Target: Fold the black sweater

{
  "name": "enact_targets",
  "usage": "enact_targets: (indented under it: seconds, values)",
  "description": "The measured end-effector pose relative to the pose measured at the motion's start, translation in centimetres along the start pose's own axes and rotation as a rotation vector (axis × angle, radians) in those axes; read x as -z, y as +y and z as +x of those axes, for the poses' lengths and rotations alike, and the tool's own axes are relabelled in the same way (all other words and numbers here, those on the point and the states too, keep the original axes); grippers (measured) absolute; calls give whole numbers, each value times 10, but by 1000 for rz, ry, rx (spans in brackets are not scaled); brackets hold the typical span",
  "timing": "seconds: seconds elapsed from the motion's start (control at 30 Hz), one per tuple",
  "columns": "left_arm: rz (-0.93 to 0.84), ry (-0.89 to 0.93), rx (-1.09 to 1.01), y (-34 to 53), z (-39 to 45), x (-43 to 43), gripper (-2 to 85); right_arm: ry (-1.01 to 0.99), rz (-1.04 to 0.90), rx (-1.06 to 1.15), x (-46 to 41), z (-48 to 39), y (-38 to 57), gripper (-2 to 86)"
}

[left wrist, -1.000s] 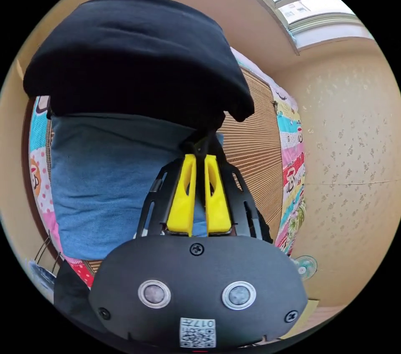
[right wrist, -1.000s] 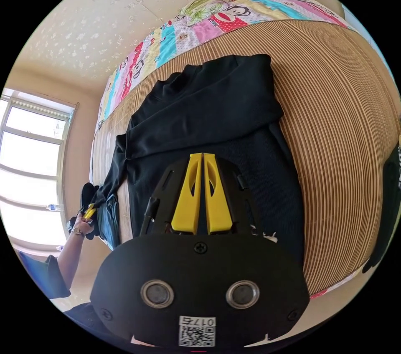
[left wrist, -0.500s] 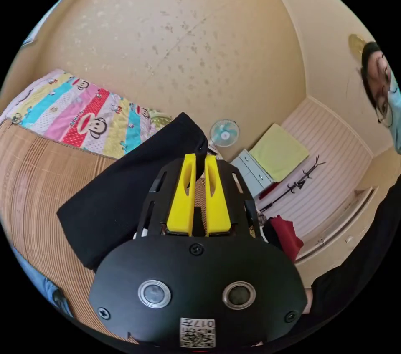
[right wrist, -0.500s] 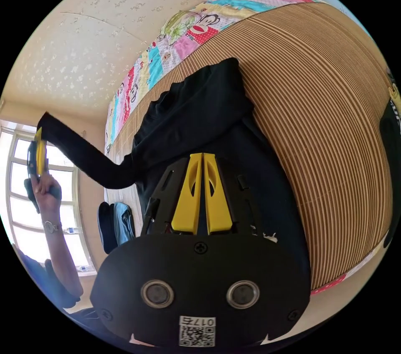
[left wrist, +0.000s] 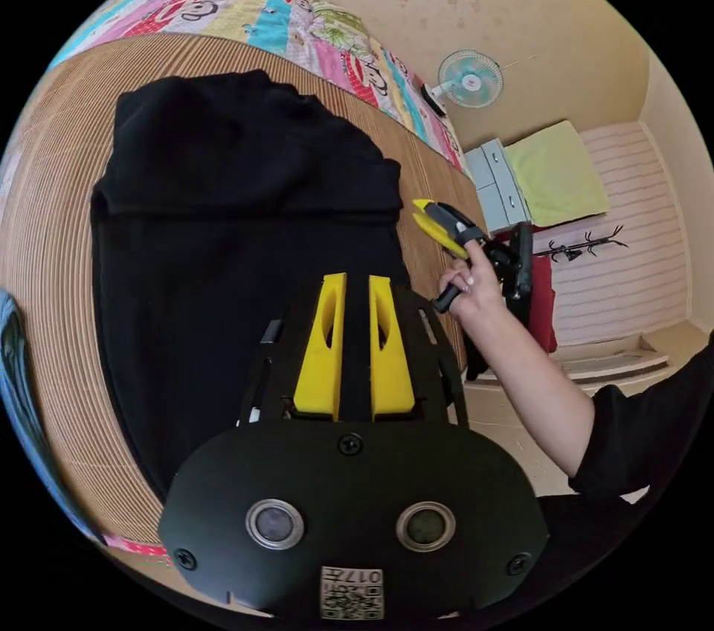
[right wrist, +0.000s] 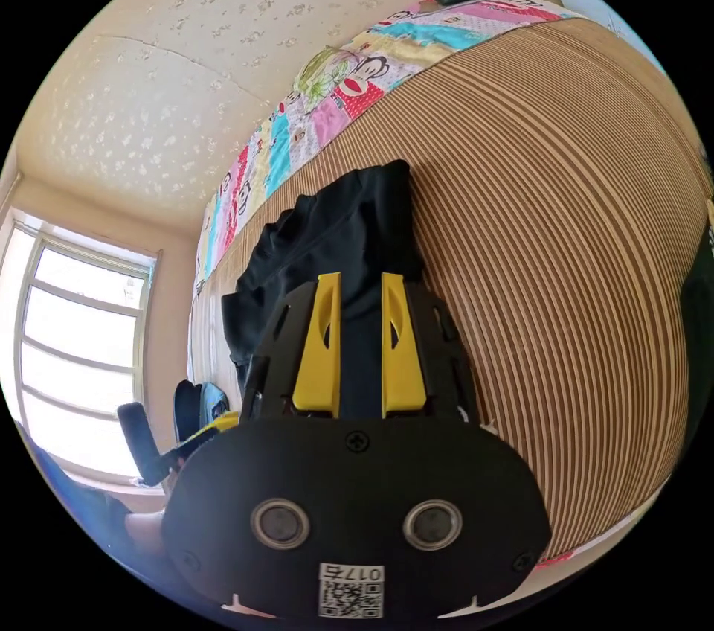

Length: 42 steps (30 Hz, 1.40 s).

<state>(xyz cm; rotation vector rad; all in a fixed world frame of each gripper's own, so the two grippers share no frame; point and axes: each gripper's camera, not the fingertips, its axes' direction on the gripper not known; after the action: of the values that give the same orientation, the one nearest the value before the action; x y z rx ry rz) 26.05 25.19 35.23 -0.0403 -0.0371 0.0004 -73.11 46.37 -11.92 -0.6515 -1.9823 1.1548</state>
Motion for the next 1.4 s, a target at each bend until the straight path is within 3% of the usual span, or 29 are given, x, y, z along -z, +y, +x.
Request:
enact_targets:
  seconds: [0.1,0.17,0.4,0.53,0.63,0.8,0.97,1.2,1.4]
  values:
    - [21,-59,42,-7,-19,12,59,43,-77,75,-28,-19,-20,81]
    - [41,-88,58,-15,-29,22,59,197,-199,114,-59,-33,-28,63]
    - [94,-166,98,-27,-58,62,62,287,-27,289,-12,-78,-24,29]
    - [73,-234,152,-12,-77,80,65,369,-131,188,-28,-43,-25,39]
    - [33,-277,191,11,-94,98,70,327,-165,216,-6,-33,-12,58]
    - [-146,-272,212,56,-118,122,91,248,-384,270,32,-1,44,76]
    - [-315,-246,168,83,-117,135,96,216,-586,168,79,55,114,85]
    - [-474,-178,202,90,-128,144,76,154,-677,75,127,91,156,94]
    - [-456,-67,283,76,-151,192,31,92,-754,81,150,105,157,97]
